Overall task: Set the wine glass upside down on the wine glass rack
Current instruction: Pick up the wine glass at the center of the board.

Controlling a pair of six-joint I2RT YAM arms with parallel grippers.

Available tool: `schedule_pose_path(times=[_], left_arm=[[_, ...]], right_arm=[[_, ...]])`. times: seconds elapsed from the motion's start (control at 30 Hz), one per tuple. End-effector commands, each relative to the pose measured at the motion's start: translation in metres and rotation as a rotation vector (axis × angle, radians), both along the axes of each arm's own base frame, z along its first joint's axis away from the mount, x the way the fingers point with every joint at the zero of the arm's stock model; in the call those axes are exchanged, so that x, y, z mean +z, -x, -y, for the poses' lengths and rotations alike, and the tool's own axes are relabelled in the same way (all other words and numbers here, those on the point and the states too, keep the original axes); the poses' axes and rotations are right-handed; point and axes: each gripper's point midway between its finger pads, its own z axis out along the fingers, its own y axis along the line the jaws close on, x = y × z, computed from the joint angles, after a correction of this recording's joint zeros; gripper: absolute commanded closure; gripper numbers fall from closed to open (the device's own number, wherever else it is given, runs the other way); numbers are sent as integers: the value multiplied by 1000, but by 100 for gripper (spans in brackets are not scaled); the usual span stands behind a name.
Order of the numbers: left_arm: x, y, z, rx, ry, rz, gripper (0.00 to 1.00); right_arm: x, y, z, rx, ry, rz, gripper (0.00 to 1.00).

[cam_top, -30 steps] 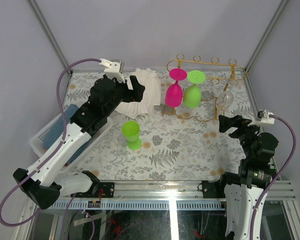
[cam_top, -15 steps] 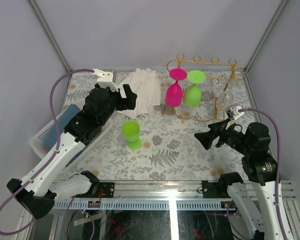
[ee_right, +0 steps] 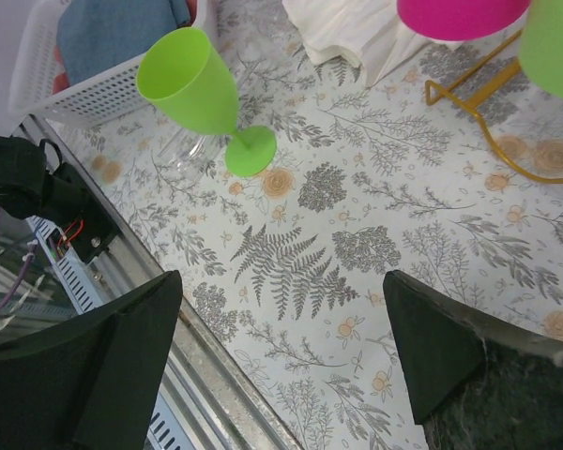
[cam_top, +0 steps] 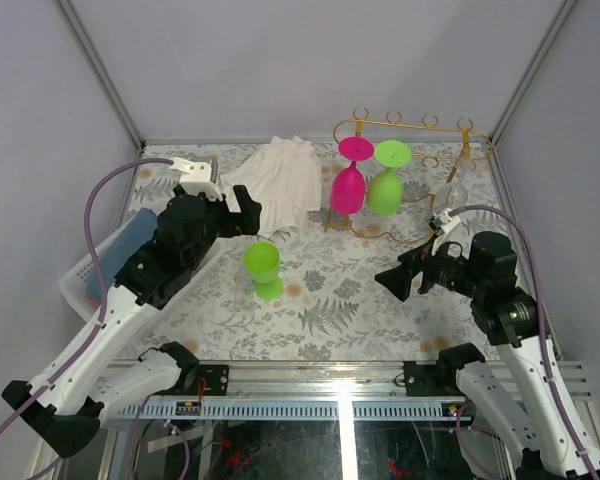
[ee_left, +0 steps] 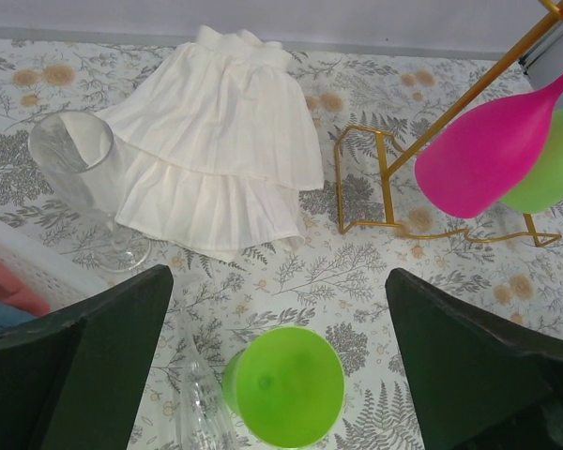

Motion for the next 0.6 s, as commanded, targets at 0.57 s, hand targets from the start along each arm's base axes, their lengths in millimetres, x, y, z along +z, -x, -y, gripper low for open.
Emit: schedule_pose_path(times=[0.57], left_arm=[[-6,4,-17,72,61,79,0]], right_arm=[[-69,-5,-188,126,103,171,1]])
